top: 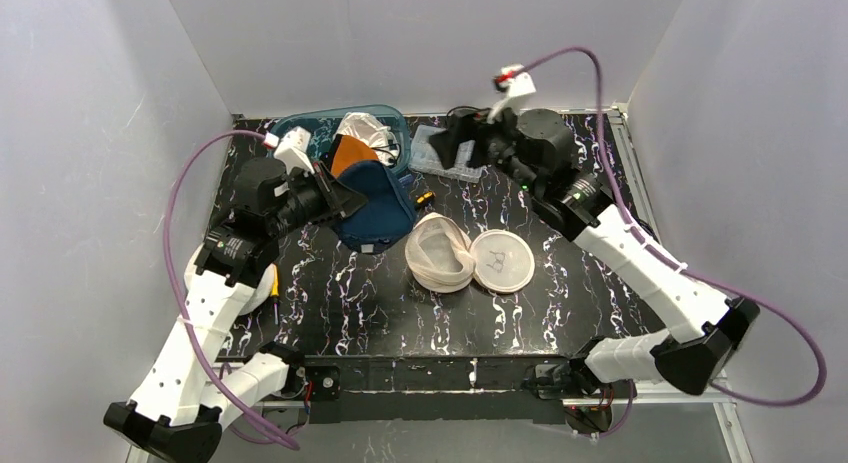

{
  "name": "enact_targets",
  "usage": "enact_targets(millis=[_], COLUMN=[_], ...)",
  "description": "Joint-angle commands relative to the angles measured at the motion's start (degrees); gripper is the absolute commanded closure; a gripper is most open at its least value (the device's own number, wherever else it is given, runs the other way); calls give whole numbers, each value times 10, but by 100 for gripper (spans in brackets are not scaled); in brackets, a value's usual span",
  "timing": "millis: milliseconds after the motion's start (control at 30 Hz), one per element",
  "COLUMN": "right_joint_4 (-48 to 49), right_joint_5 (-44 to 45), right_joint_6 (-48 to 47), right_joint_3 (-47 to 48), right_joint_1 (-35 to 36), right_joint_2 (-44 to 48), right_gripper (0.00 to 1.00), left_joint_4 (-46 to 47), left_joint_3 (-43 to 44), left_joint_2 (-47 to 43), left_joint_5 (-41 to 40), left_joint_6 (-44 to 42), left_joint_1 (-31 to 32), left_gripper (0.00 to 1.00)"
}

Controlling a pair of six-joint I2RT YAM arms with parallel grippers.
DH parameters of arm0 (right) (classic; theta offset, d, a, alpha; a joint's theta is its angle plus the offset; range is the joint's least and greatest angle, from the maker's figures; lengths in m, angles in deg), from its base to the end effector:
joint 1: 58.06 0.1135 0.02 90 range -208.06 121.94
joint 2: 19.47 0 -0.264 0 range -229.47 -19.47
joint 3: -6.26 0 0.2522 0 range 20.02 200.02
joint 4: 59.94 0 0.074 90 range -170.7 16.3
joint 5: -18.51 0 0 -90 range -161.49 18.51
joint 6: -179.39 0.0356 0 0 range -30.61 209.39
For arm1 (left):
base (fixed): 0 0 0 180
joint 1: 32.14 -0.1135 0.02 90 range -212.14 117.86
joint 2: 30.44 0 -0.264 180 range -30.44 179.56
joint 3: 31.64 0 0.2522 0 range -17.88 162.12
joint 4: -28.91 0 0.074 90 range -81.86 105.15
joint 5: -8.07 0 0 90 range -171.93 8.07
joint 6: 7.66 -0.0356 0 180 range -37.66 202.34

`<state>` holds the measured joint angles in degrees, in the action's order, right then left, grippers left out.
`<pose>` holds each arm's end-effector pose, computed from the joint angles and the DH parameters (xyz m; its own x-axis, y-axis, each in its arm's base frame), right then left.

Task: Unzip the laundry bag and remove the bra
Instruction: Pick up the bra from the laundry bag, then place the bra in the bin.

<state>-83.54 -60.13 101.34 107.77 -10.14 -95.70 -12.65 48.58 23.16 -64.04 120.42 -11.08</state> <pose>0.2023 0.2136 0.4808 -0.1041 0.1876 -0.9767 -0.5869 0.7813 0.2126 0.1762 -0.0796 0.4112 -0.5711 -0.4090 -0.7117 0.3388 0.6722 -0.6583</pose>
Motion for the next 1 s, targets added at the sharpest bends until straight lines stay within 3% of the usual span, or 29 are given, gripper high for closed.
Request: enact_targets(millis=[0, 133, 300, 633, 733, 967], right_joint_4=[60, 67, 67, 37, 52, 29], right_joint_5=[-110, -110, -110, -164, -179, -179], right_joint_6=[284, 310, 291, 238, 238, 222], right_joint_3=[-153, -299, -409, -546, -582, -622], right_joint_1=[-130, -197, -201, -201, -201, -200], right_joint_2=[70, 126, 201, 328, 362, 415], right_gripper=[1, 1, 1, 4, 4, 5], left_joint_4=[-10, 10, 98, 255, 311, 346], left_joint_3=[60, 104, 135, 224, 255, 337], left_joint_2=[8, 44, 98, 300, 361, 499], left_joint_5=[-129, -209, -206, 24, 72, 159], left_joint_6=[-17, -19, -24, 24, 17, -50], left_joint_1=[-6, -21, -73, -224, -234, -232], left_gripper=[100, 100, 100, 100, 100, 100])
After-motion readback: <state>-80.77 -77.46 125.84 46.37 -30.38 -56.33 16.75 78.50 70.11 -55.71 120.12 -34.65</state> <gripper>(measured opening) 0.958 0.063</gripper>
